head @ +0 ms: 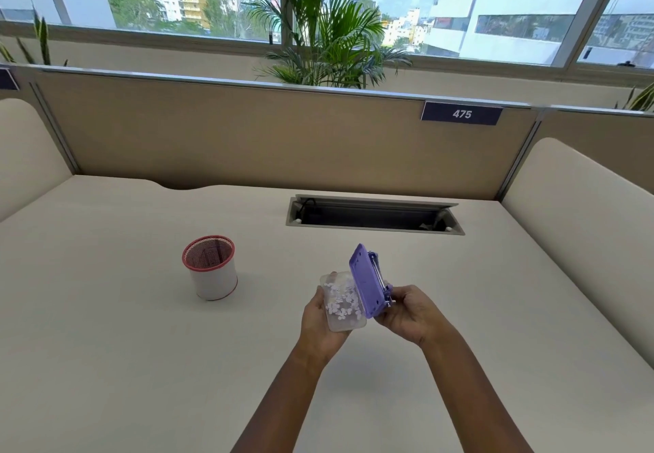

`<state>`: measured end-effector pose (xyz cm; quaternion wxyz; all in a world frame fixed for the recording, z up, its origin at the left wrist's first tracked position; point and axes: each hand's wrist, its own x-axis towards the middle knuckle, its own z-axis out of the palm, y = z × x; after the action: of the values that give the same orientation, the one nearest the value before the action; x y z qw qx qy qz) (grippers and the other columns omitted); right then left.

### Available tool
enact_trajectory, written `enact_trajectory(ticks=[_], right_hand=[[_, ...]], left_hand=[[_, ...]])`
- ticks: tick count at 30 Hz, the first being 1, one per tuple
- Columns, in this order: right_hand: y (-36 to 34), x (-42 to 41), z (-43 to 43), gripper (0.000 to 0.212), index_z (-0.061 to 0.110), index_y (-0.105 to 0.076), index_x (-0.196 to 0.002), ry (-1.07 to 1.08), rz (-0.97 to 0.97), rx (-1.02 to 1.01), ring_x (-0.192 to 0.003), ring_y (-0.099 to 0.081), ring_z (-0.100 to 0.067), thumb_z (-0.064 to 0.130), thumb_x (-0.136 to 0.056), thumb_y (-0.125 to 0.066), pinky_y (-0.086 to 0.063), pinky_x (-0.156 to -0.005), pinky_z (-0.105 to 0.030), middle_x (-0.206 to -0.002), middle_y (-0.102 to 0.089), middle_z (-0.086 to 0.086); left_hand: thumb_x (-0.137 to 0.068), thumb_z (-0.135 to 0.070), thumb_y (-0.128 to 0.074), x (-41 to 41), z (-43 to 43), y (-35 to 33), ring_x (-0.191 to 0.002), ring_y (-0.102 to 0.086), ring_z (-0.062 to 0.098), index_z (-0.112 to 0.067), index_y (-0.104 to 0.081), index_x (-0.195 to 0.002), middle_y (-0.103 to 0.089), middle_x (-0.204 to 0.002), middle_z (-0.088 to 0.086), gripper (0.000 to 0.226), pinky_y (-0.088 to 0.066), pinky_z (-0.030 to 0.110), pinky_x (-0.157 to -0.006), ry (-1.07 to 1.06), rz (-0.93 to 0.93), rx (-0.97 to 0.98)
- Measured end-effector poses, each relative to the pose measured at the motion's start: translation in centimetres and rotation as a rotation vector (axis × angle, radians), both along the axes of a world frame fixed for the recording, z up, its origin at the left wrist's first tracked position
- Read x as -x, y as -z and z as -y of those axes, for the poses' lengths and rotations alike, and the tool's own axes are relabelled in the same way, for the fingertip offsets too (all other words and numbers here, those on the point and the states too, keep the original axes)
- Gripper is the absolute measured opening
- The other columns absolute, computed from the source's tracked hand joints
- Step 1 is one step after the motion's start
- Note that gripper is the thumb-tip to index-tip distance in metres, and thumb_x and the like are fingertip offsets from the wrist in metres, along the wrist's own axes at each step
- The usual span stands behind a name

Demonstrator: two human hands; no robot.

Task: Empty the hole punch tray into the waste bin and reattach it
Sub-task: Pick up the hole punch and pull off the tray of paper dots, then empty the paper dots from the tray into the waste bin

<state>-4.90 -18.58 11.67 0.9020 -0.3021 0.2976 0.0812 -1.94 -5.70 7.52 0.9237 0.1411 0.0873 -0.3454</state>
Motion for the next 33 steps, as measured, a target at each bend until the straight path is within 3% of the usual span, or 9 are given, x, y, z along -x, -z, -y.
enact_trajectory(ticks=[1,3,5,10,13,18,22,30,33], right_hand=[[0.1,-0.1,0.2,0.031,-0.004,-0.052,-0.076,0.0,0.009,0.059,-0.071,-0.054,-0.028,0.0,-0.096,-0.029,-0.055,-0.039,-0.029,-0.081,-0.056,-0.018],[0.5,-0.5,0.7,0.031,-0.004,-0.053,-0.074,0.029,0.018,0.211,-0.062,-0.05,-0.024,-0.002,-0.095,-0.03,-0.053,-0.037,-0.021,-0.074,-0.052,-0.015],[1.2,-0.8,1.5,0.031,-0.003,-0.051,-0.066,0.07,0.002,0.432,-0.053,-0.042,-0.022,-0.01,-0.089,-0.032,-0.047,-0.037,-0.02,-0.066,-0.046,-0.011],[3.9,-1.6,3.3,0.032,0.008,-0.042,-0.058,0.055,-0.179,1.082,-0.054,-0.036,-0.021,0.001,-0.089,-0.035,-0.032,-0.049,-0.026,-0.062,-0.042,-0.009],[5.5,-1.7,4.1,0.023,0.001,-0.048,-0.077,0.02,-0.241,1.269,-0.071,-0.046,-0.027,0.006,-0.093,-0.033,-0.036,-0.059,-0.029,-0.079,-0.051,-0.015],[7.4,-1.8,4.9,0.02,-0.001,-0.045,-0.081,-0.021,-0.286,1.351,-0.076,-0.047,-0.028,0.007,-0.095,-0.033,-0.034,-0.063,-0.03,-0.085,-0.051,-0.019],[8.2,-1.8,5.2,0.017,-0.001,-0.043,-0.081,-0.055,-0.324,1.361,-0.079,-0.044,-0.026,0.005,-0.094,-0.034,-0.033,-0.069,-0.03,-0.086,-0.049,-0.018],[9.2,-1.5,5.4,0.016,-0.001,-0.047,-0.084,-0.078,-0.353,1.333,-0.082,-0.046,-0.027,0.005,-0.093,-0.035,-0.034,-0.072,-0.031,-0.089,-0.05,-0.019],[8.9,-1.3,5.3,0.016,-0.001,-0.047,-0.085,-0.069,-0.364,1.339,-0.082,-0.047,-0.027,0.005,-0.094,-0.035,-0.037,-0.072,-0.035,-0.09,-0.052,-0.02]], left_hand=[[-0.076,-0.015,-0.056,-0.2,-0.1,0.1,-0.076,-0.07,0.037,-0.005,-0.072,-0.087,-0.072,-0.085,0.022,0.021,-0.058,0.045,-0.056,-0.006,-0.019,-0.033],[-0.098,-0.029,-0.032,-0.9,-0.2,0.8,-0.088,-0.06,0.033,-0.007,-0.064,-0.094,-0.069,-0.087,0.021,0.039,-0.057,0.039,-0.066,-0.026,-0.078,-0.104],[-0.1,-0.037,-0.023,-1.3,-0.5,1.1,-0.089,-0.056,0.03,-0.005,-0.06,-0.096,-0.072,-0.076,0.02,0.049,-0.049,0.041,-0.075,-0.033,-0.102,-0.137],[-0.1,-0.037,-0.02,-1.5,-1.0,1.0,-0.088,-0.057,0.027,-0.009,-0.048,-0.123,-0.074,-0.071,0.017,0.047,-0.053,0.035,-0.068,-0.006,-0.053,-0.189],[-0.1,-0.037,-0.019,-1.6,-1.0,0.8,-0.088,-0.056,0.027,-0.003,-0.036,-0.14,-0.074,-0.071,0.016,0.055,-0.057,0.029,-0.056,0.011,-0.024,-0.192],[-0.101,-0.036,-0.02,-1.9,-1.0,0.9,-0.088,-0.055,0.028,0.001,-0.03,-0.143,-0.074,-0.068,0.019,0.057,-0.057,0.03,-0.049,0.005,-0.014,-0.208],[-0.101,-0.035,-0.022,-2.0,-0.9,0.8,-0.088,-0.055,0.029,0.002,-0.031,-0.142,-0.073,-0.068,0.019,0.056,-0.046,0.036,-0.077,-0.008,-0.005,-0.262],[-0.101,-0.033,-0.022,-2.3,-0.6,0.5,-0.089,-0.054,0.029,0.002,-0.031,-0.142,-0.06,-0.095,0.019,0.054,-0.038,0.038,-0.093,-0.03,-0.03,-0.322],[-0.101,-0.033,-0.021,-2.4,-0.6,0.4,-0.09,-0.054,0.028,0.001,-0.03,-0.143,-0.057,-0.099,0.019,0.054,-0.04,0.036,-0.085,-0.029,-0.026,-0.316]])
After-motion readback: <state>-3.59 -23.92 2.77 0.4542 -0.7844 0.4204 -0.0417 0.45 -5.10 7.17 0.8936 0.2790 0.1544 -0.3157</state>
